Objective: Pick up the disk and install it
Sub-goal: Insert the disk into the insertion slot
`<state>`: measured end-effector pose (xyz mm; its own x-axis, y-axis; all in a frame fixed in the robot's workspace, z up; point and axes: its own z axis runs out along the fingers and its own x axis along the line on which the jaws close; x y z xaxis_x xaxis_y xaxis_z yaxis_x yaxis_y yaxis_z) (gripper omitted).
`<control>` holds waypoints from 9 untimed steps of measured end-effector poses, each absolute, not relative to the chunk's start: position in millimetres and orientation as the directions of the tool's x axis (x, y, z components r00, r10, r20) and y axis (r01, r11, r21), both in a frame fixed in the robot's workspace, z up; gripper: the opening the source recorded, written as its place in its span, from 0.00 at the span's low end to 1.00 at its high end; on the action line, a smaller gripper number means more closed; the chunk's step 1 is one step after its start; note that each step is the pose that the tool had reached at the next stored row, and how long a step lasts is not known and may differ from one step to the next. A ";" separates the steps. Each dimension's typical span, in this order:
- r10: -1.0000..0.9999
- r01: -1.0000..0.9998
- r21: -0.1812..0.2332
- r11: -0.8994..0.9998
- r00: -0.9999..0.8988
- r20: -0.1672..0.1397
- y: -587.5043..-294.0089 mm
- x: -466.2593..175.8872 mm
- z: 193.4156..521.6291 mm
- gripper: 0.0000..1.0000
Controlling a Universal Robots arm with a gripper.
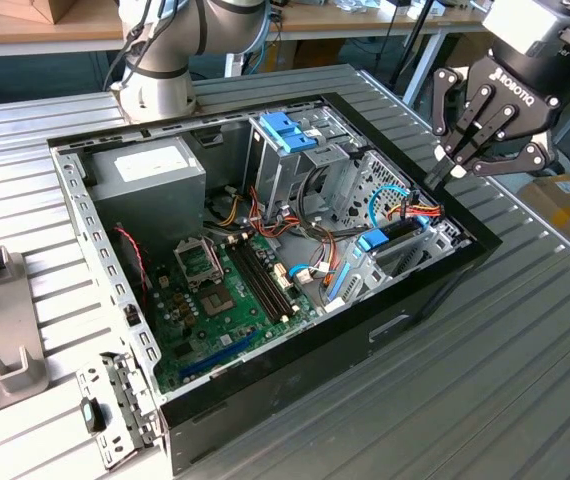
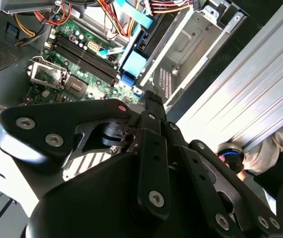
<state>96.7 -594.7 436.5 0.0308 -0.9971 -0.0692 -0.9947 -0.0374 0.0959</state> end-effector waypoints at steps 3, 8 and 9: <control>-0.997 -0.994 0.103 -0.037 0.030 -0.069 -594.7 102.9 434.7 0.10; -0.997 -0.993 0.110 -0.037 0.030 -0.069 -594.4 112.2 433.3 0.10; -0.997 -0.993 0.112 -0.037 0.030 -0.069 -594.3 114.4 433.1 0.10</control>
